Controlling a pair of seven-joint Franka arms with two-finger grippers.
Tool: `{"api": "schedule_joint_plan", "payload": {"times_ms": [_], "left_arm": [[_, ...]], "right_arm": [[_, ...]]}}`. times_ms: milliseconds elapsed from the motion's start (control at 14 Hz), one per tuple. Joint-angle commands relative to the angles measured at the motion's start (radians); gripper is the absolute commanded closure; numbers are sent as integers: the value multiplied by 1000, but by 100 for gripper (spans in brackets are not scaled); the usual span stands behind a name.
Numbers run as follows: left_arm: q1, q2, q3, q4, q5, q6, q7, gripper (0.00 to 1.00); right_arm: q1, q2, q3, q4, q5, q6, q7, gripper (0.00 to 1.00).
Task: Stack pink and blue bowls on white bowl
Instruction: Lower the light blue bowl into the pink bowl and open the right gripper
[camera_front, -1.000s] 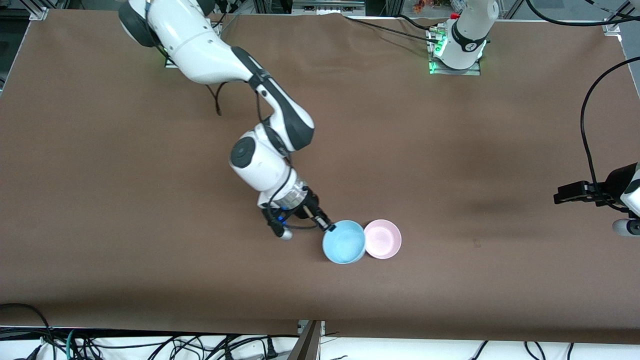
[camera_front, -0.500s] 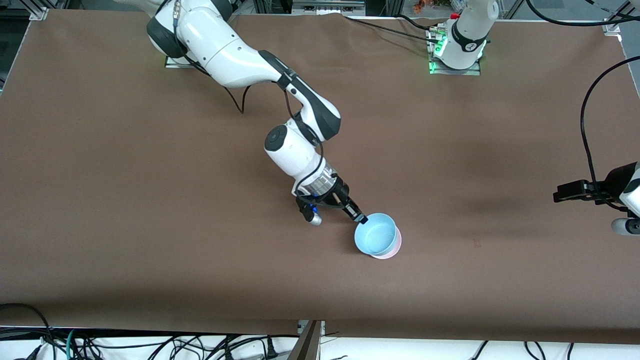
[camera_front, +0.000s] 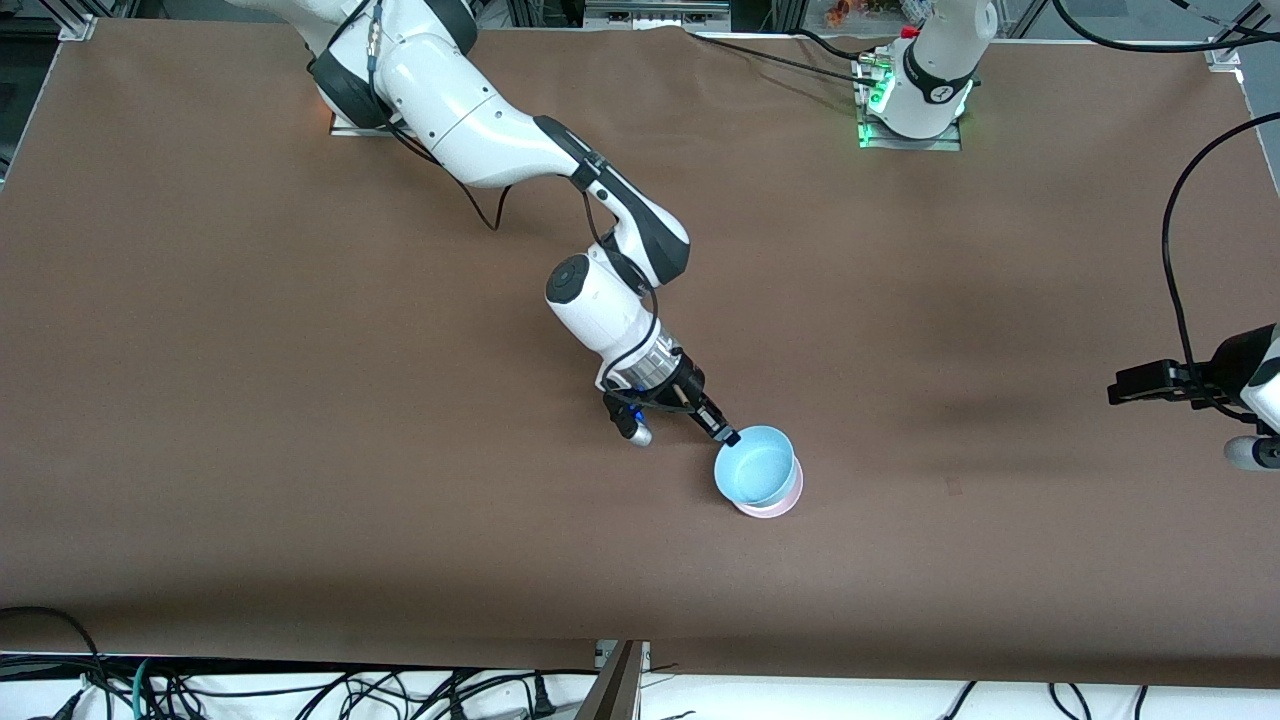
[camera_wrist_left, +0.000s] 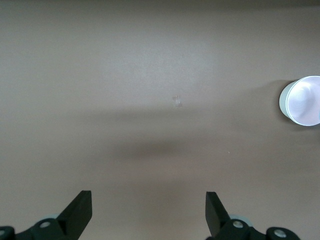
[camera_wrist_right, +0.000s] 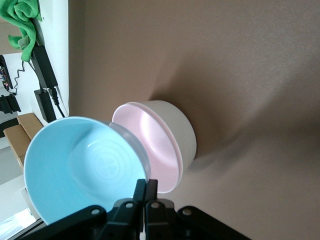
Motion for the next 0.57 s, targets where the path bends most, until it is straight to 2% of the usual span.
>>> {"api": "schedule_joint_plan", "payload": {"times_ms": [0, 500], "left_arm": [[3, -29, 7, -27, -3, -7, 18, 0], [3, -29, 8, -27, -3, -5, 19, 0]], "right_arm": [[13, 41, -7, 52, 4, 24, -9, 100], [17, 50, -8, 52, 1, 40, -15, 100]]}}
